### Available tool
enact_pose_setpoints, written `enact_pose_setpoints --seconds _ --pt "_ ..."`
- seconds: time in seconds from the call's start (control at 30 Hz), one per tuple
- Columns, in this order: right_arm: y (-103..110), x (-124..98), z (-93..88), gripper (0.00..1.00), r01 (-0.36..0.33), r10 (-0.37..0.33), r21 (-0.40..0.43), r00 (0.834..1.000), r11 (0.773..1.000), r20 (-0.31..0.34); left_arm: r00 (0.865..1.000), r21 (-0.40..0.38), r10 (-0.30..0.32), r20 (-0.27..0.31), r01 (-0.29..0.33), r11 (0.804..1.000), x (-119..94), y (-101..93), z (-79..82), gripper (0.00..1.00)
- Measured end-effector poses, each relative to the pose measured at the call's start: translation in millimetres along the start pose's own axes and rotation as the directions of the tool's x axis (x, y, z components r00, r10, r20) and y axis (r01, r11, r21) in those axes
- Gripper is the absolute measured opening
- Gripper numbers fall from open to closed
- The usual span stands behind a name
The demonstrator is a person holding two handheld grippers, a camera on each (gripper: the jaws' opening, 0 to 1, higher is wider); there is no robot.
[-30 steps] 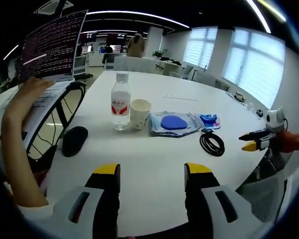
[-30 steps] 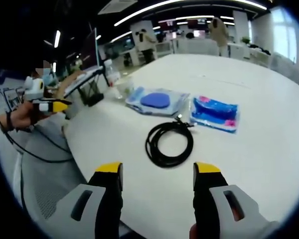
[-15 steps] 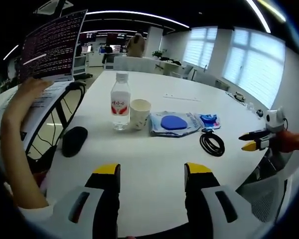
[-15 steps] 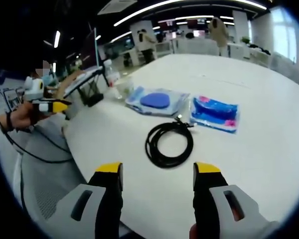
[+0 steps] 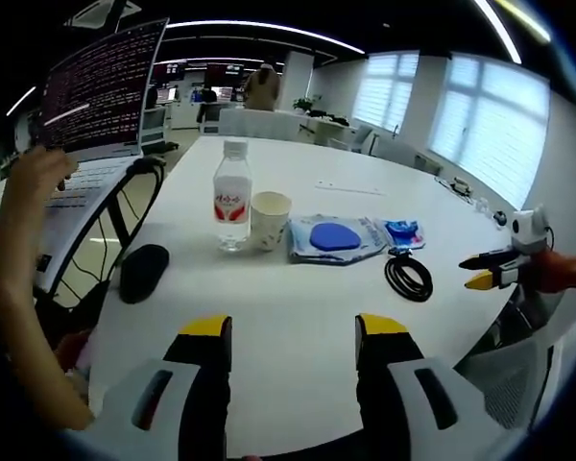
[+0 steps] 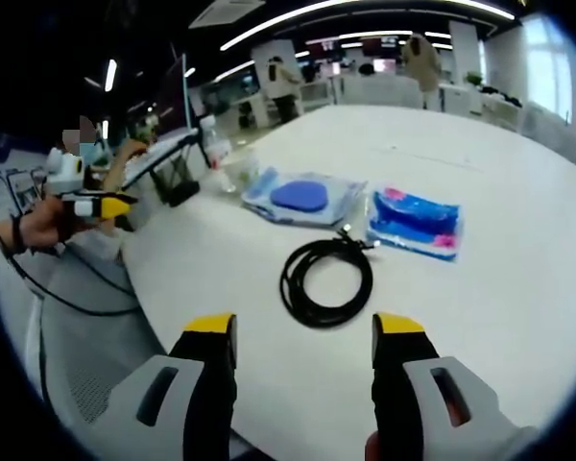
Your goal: Arrange the tabletop items into an orderly group along one side of the table until the central work area is clear of visible clutter.
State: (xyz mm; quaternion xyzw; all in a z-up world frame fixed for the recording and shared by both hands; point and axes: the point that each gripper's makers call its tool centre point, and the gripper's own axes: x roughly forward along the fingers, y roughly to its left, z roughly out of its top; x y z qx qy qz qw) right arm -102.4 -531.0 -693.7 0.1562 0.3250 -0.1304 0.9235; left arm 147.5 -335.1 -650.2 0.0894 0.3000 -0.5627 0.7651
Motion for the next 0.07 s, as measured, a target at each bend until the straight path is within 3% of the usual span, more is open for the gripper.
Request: enact_pose_setpoints --seconds 0.07 --pt "0.1 0.3 0.9 0.55 -0.001 0.001 0.0 1.0 1.0 0.002 1.0 0.002 0.0 0.0 0.0 1.0 0.5 -0.2 0.2 0.51"
